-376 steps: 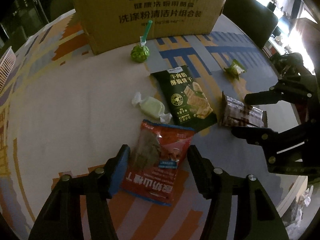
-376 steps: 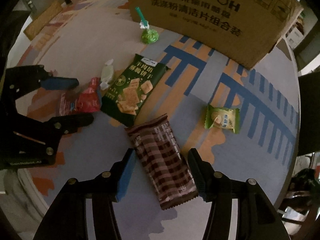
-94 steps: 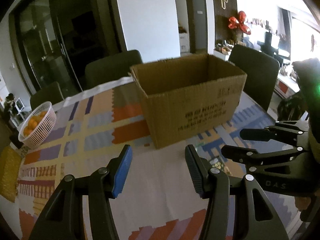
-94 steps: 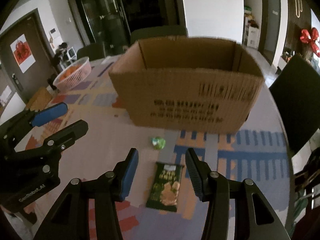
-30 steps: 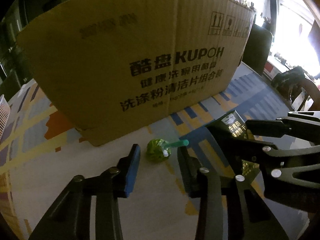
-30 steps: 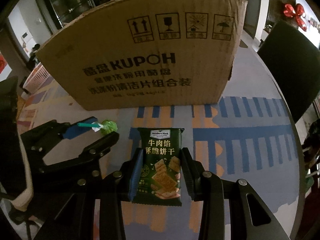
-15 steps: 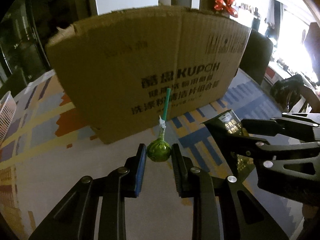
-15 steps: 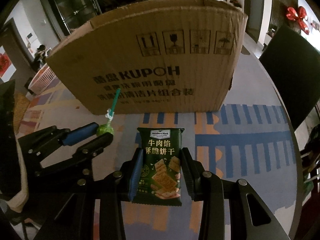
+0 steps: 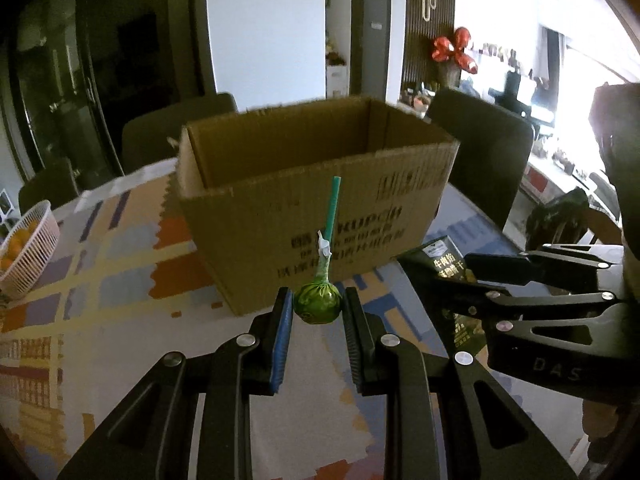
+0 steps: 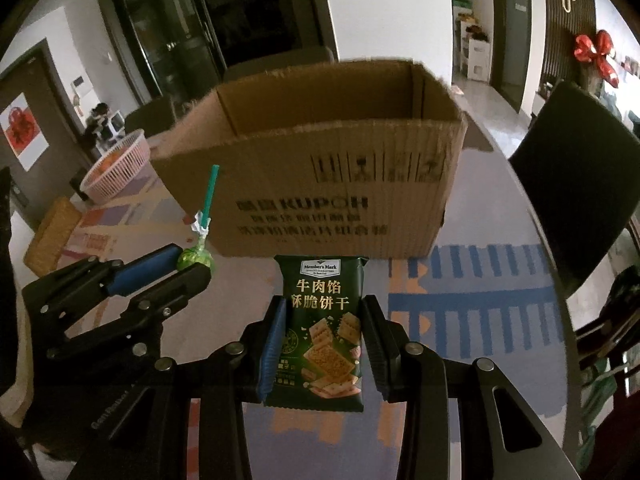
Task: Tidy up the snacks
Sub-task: 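Carry the biscuit bag and lollipop into the box and open both tools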
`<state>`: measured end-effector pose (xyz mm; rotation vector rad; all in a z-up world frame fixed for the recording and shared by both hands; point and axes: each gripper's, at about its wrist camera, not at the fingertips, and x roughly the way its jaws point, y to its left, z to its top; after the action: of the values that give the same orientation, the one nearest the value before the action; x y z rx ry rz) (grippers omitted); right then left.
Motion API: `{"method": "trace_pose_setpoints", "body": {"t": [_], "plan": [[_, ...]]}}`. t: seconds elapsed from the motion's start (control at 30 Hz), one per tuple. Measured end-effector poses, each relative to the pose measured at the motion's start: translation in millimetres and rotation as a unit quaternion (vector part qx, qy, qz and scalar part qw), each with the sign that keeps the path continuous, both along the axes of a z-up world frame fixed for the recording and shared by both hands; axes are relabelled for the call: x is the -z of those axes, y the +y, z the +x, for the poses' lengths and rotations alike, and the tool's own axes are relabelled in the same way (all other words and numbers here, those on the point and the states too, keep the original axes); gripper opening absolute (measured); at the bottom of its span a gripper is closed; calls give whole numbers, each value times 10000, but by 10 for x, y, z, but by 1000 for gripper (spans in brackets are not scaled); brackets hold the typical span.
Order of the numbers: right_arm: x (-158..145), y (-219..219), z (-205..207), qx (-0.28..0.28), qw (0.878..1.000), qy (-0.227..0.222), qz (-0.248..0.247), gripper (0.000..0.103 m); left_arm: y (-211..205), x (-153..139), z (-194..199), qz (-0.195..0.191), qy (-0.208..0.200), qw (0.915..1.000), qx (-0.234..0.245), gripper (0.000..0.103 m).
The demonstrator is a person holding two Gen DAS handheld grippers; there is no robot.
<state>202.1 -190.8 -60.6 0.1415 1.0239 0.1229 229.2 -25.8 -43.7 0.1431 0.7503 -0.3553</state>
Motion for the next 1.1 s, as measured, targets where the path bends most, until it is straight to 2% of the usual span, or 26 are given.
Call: {"method": "trace_pose_setpoints", "body": {"t": [0.37,0.6,0.93,1.1], "plan": [[-481,88,33,-91,9984,-562,-65,39,47,-461,-50,-158,-490,9986,-81,26],[-787,90,189,-114,9956,-919,-138,39,56,-727,94,-187,-717,9971,-185,26],[-1074,103,587,-178,9919,-1232,-258,39,103,-948,530,-213,-625,9973,-333,26],[-1106,123,820,-210,9922,-1195,-286,39,126,-953,773,-268,-346,9984,-358,26]]}}
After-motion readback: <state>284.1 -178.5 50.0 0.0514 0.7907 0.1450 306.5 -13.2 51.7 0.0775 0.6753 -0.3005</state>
